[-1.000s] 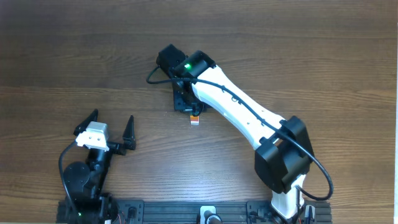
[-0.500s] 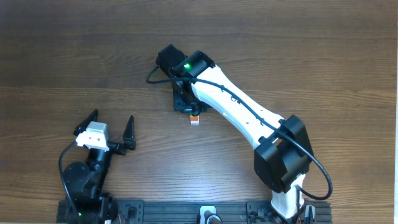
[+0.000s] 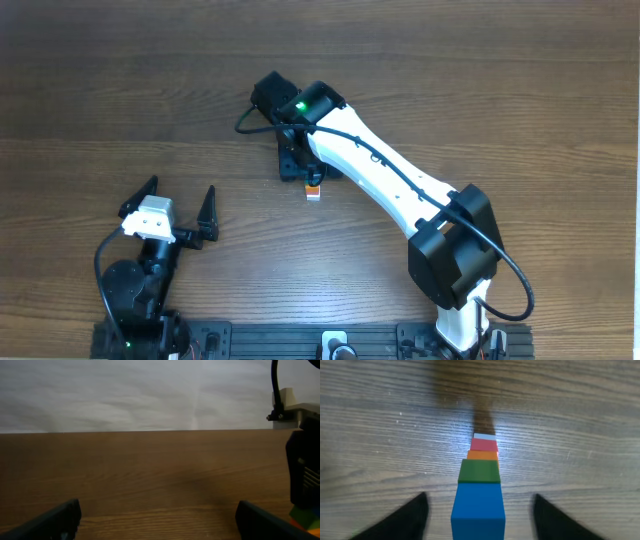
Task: Stack Cubes
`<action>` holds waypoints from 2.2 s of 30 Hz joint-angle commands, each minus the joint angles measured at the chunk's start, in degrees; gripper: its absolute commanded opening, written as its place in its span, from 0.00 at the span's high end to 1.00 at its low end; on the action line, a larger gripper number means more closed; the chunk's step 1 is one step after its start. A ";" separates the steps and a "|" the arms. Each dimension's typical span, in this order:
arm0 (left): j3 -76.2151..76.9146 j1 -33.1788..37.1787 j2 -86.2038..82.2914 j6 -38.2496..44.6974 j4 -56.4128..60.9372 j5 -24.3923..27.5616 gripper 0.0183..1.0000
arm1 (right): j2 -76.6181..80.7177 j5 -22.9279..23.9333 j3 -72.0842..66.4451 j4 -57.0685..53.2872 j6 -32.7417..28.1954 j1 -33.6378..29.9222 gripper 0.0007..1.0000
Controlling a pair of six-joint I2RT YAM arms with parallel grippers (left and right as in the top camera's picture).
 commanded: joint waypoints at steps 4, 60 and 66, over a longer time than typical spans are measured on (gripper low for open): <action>-0.42 0.24 -0.42 0.85 0.13 -0.50 0.00 | 0.74 1.60 1.11 0.90 -0.35 -1.62 0.01; -0.42 0.24 -0.42 0.85 0.13 -0.50 0.00 | -97.96 -3.96 -88.50 65.11 -32.11 -33.57 0.01; -0.42 0.24 -0.42 0.85 0.13 -0.50 0.00 | -102.05 -3.41 -94.62 66.99 -35.04 -35.34 0.01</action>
